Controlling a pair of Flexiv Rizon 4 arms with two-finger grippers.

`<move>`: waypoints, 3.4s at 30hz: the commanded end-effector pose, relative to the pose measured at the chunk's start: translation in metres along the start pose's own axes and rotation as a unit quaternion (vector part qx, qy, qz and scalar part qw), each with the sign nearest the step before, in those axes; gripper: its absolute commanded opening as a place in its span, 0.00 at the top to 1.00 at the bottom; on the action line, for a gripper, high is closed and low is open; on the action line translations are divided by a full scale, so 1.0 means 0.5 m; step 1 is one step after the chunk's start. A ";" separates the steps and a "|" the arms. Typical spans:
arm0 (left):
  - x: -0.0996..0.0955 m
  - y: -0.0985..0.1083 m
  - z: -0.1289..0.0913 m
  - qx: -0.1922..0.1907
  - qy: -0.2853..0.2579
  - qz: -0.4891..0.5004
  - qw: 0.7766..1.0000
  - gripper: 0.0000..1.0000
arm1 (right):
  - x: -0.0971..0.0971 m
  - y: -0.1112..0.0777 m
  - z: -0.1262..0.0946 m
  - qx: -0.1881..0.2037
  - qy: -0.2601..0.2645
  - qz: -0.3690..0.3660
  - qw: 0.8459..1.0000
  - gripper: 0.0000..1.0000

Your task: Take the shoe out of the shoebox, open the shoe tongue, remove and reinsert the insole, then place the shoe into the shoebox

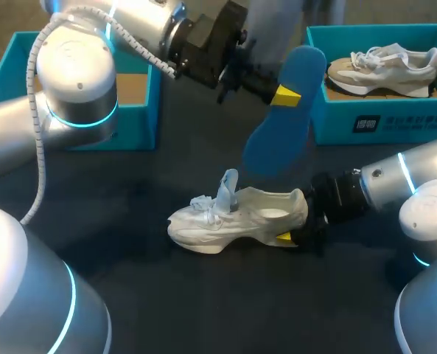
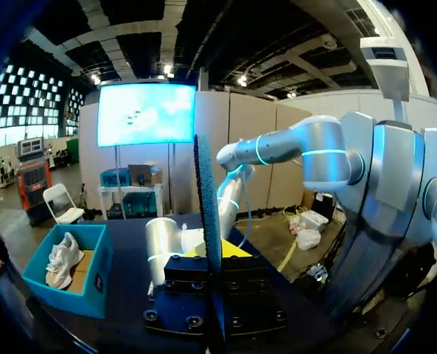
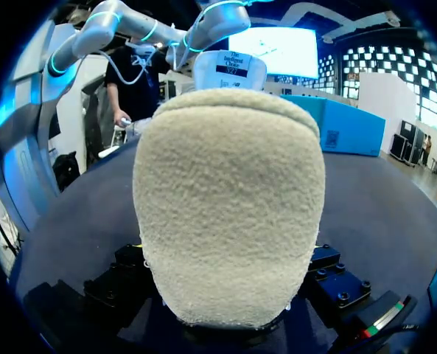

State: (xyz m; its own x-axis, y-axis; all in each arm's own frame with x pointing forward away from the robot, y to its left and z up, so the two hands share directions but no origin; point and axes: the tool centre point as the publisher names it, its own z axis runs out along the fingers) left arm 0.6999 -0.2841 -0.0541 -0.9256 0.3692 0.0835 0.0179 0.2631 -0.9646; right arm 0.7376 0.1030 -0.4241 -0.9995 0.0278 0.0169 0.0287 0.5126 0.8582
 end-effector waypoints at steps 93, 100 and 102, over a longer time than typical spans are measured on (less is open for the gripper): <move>0.308 -0.185 -0.055 0.220 0.017 -0.345 0.913 1.00 | 0.002 0.000 0.001 0.002 -0.001 0.000 1.000 1.00; 0.308 -0.185 -0.055 0.220 0.017 -0.345 0.913 1.00 | 0.002 0.000 0.001 0.002 -0.001 0.000 1.000 1.00; 0.308 -0.185 -0.055 0.220 0.017 -0.345 0.913 1.00 | 0.002 0.000 0.001 0.002 -0.001 0.000 1.000 1.00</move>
State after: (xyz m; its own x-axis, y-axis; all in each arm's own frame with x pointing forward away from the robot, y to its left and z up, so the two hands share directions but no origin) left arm 0.5683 -0.2277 0.0566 -0.6470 0.2821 0.7084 -0.7235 0.0663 -0.6871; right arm 0.7377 0.1030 -0.4243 -0.9995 0.0278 0.0169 0.0288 0.5126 0.8582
